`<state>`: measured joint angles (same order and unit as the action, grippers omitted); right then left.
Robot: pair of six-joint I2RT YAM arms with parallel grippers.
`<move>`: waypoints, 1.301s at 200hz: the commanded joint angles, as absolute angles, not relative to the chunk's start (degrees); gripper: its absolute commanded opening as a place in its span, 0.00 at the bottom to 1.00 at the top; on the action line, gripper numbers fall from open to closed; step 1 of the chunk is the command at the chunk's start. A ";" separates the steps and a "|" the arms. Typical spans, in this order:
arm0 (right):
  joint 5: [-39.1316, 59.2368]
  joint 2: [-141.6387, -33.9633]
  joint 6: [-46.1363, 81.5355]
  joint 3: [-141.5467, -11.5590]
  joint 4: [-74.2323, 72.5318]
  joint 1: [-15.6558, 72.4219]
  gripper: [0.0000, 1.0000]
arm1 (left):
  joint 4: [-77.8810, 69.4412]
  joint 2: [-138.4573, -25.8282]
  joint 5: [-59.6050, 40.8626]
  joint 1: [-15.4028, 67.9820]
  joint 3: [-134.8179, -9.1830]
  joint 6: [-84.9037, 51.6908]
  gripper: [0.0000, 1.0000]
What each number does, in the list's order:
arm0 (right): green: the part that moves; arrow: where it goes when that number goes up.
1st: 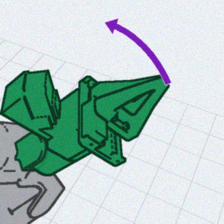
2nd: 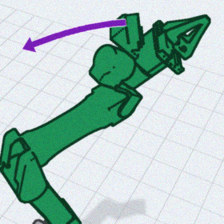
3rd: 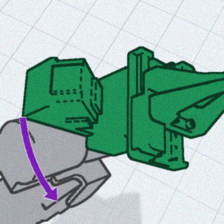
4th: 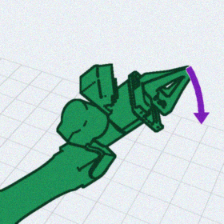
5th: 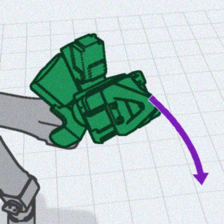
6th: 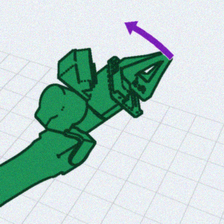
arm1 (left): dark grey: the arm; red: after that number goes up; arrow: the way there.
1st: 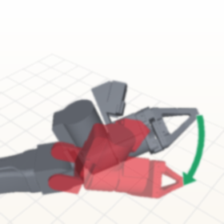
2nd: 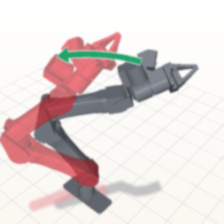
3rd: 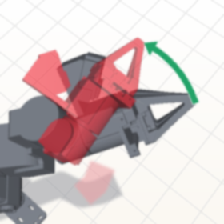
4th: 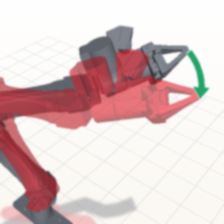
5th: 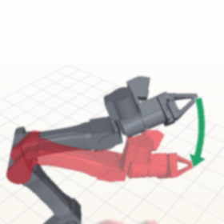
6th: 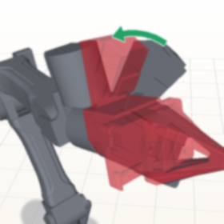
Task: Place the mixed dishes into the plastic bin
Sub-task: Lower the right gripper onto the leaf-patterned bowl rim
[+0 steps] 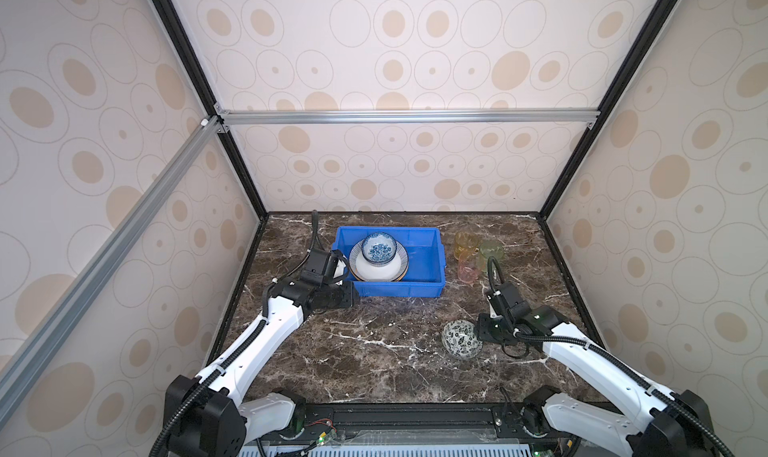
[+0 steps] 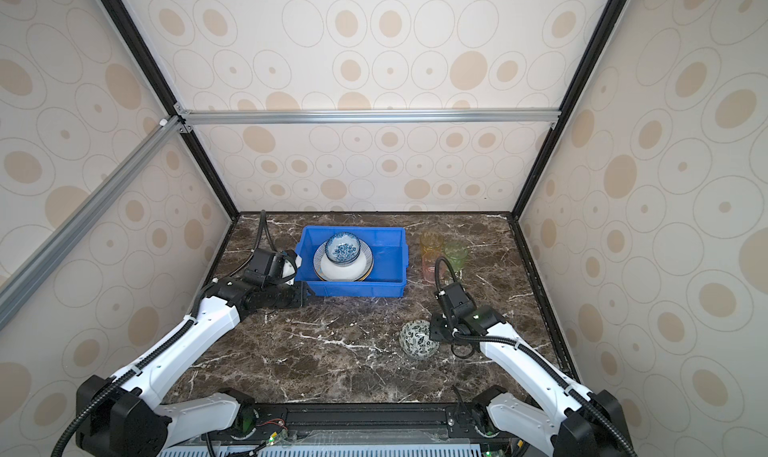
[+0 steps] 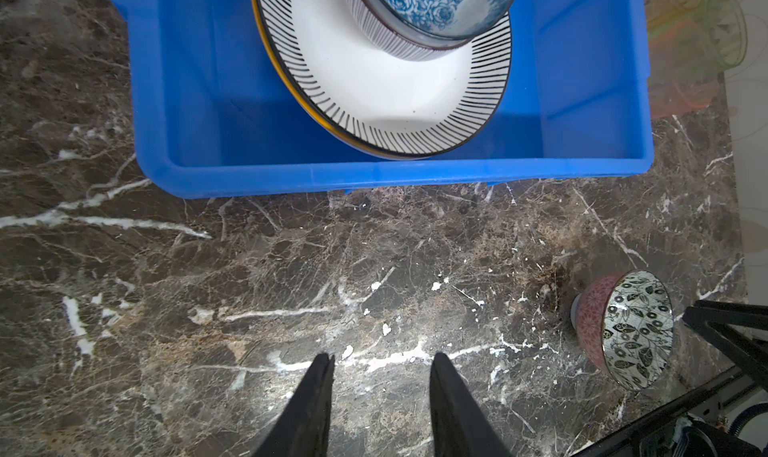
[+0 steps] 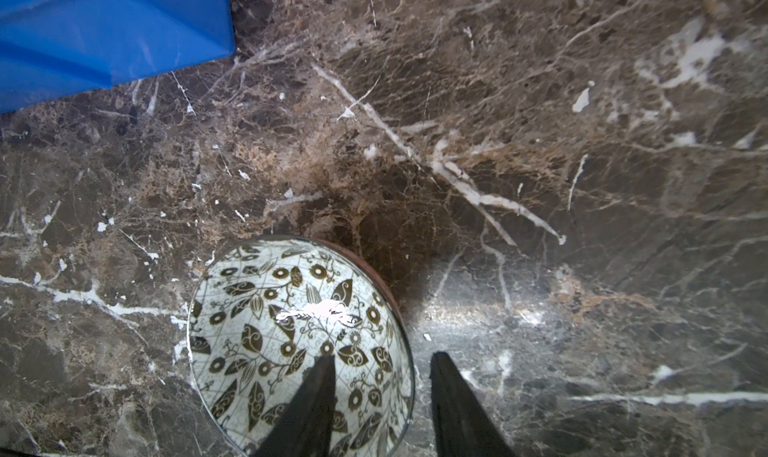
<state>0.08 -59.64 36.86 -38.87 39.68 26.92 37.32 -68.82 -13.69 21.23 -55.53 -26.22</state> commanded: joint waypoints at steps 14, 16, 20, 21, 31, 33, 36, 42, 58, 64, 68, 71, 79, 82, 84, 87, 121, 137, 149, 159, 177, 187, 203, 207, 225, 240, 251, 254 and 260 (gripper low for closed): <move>0.27 -59.84 38.05 -36.76 38.33 26.54 0.40 | 37.87 -68.78 -13.59 21.65 -56.37 -26.89 0.40; 0.26 -59.89 38.10 -36.70 38.28 26.54 0.40 | 37.88 -68.74 -13.61 21.74 -56.35 -26.89 0.40; 0.26 -60.05 38.06 -36.54 38.17 26.52 0.39 | 37.90 -68.70 -13.54 21.78 -56.32 -26.89 0.40; 0.31 -60.04 38.10 -36.51 38.11 26.53 0.39 | 37.89 -68.70 -13.54 21.79 -56.33 -26.89 0.40; 0.18 -60.41 38.07 -36.07 37.65 26.46 0.38 | 37.88 -68.64 -13.45 21.71 -56.21 -26.98 0.40; 0.18 -60.45 38.04 -36.02 37.56 26.46 0.38 | 37.88 -68.62 -13.45 21.71 -56.19 -26.98 0.40; 0.16 -60.60 38.03 -35.81 37.41 26.38 0.38 | 37.83 -68.66 -13.45 21.71 -56.17 -27.05 0.40; 0.16 -60.93 38.06 -35.57 37.08 26.31 0.37 | 37.80 -68.72 -13.45 21.71 -56.17 -27.11 0.40; 0.81 -61.78 38.18 -34.67 35.92 25.86 0.32 | 37.72 -68.98 -13.52 21.76 -56.29 -27.16 0.40; 1.21 -62.03 38.31 -34.39 35.56 25.62 0.31 | 37.75 -69.07 -13.53 21.79 -56.30 -27.16 0.40; 1.50 -62.17 38.40 -34.22 35.31 25.50 0.31 | 37.71 -69.08 -13.61 21.80 -56.28 -27.18 0.40; 1.72 -62.33 38.45 -34.07 35.23 25.41 0.31 | 37.71 -69.14 -13.54 21.85 -56.25 -27.16 0.40; 2.08 -62.40 38.50 -33.86 34.81 25.27 0.31 | 37.79 -69.19 -13.53 21.80 -56.33 -27.16 0.41; 2.10 -62.40 38.54 -33.78 34.78 25.24 0.31 | 37.86 -69.33 -13.46 21.80 -56.29 -27.16 0.41; 2.19 -62.45 38.50 -33.70 34.62 25.23 0.31 | 37.94 -69.34 -13.43 21.80 -56.30 -27.16 0.41; 2.27 -62.41 38.62 -33.62 34.48 25.22 0.31 | 37.97 -69.40 -13.36 21.81 -56.33 -27.16 0.41; 2.44 -62.31 38.54 -32.56 33.43 24.70 0.29 | 38.00 -69.82 -13.33 21.96 -56.28 -27.42 0.41; 2.71 -62.58 38.50 -32.16 32.89 24.44 0.28 | 38.03 -70.06 -13.27 21.97 -56.51 -27.62 0.41; 3.20 -62.98 38.12 -32.14 32.78 24.26 0.27 | 37.99 -70.29 -13.12 22.06 -56.59 -27.70 0.41; 3.35 -63.39 37.80 -32.21 32.95 24.17 0.26 | 37.99 -70.55 -12.88 22.06 -56.85 -27.82 0.41; 3.82 -64.05 37.28 -32.41 33.06 23.83 0.23 | 37.81 -70.87 -12.37 22.15 -57.22 -27.78 0.41; 4.12 -64.32 37.25 -32.52 33.05 23.73 0.21 | 37.78 -71.11 -12.16 22.15 -57.60 -27.81 0.41; 4.35 -64.42 37.52 -32.74 33.16 23.64 0.18 | 37.52 -71.52 -12.25 22.23 -57.91 -27.82 0.41; 4.43 -64.42 37.57 -32.86 33.14 23.64 0.17 | 37.59 -71.63 -12.30 22.24 -58.09 -27.78 0.41; 4.42 -64.44 37.69 -32.80 33.05 23.64 0.14 | 37.65 -72.19 -11.98 22.24 -58.59 -27.71 0.41; 4.39 -64.43 37.70 -32.86 33.16 23.55 0.11 | 37.70 -72.44 -11.70 22.30 -59.02 -27.51 0.41; 4.43 -64.36 37.68 -32.95 33.22 23.55 0.09 | 37.65 -72.68 -11.68 22.24 -59.39 -27.51 0.41; 4.52 -64.39 37.64 -32.96 33.22 23.60 0.08 | 37.63 -72.75 -11.69 22.24 -59.45 -27.48 0.41; 4.56 -64.38 37.53 -33.15 33.29 23.56 0.06 | 37.58 -72.87 -11.69 22.24 -59.63 -27.42 0.41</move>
